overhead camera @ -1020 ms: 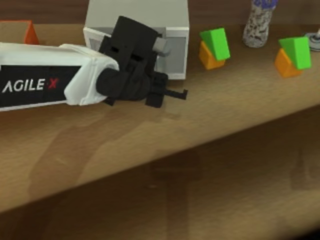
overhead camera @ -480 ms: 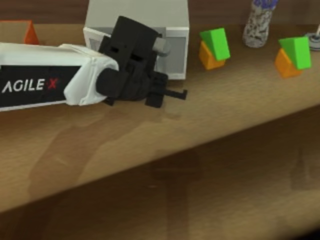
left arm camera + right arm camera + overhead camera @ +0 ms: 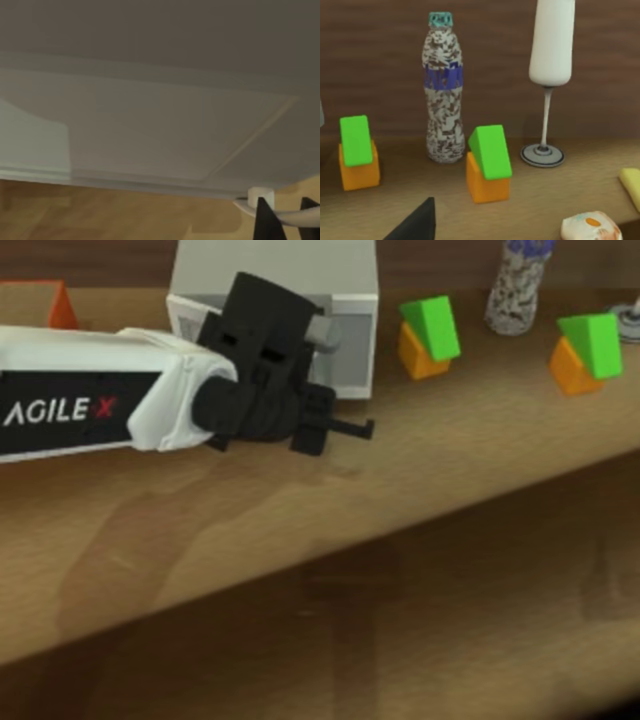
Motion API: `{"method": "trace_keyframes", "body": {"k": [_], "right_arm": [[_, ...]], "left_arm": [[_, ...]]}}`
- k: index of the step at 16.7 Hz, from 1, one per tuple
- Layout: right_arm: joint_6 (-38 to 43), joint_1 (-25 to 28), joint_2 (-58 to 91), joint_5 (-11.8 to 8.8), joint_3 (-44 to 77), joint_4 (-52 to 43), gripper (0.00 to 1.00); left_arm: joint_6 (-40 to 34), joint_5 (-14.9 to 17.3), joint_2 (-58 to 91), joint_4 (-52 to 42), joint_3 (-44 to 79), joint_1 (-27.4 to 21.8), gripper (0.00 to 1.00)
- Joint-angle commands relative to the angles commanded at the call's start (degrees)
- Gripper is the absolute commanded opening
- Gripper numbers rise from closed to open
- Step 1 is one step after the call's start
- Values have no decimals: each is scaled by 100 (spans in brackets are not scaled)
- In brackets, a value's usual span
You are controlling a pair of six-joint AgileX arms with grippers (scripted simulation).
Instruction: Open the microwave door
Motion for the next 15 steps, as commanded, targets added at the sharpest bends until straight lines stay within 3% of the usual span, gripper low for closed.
{"method": "trace_keyframes", "body": {"k": [6, 15], "right_arm": [[0, 0, 0, 0, 0, 0, 100], [0, 0, 0, 0, 0, 0, 100]], "left_arm": [[297, 177, -161, 85, -226, 132, 0], [299, 179, -161, 85, -228, 133, 0]]}}
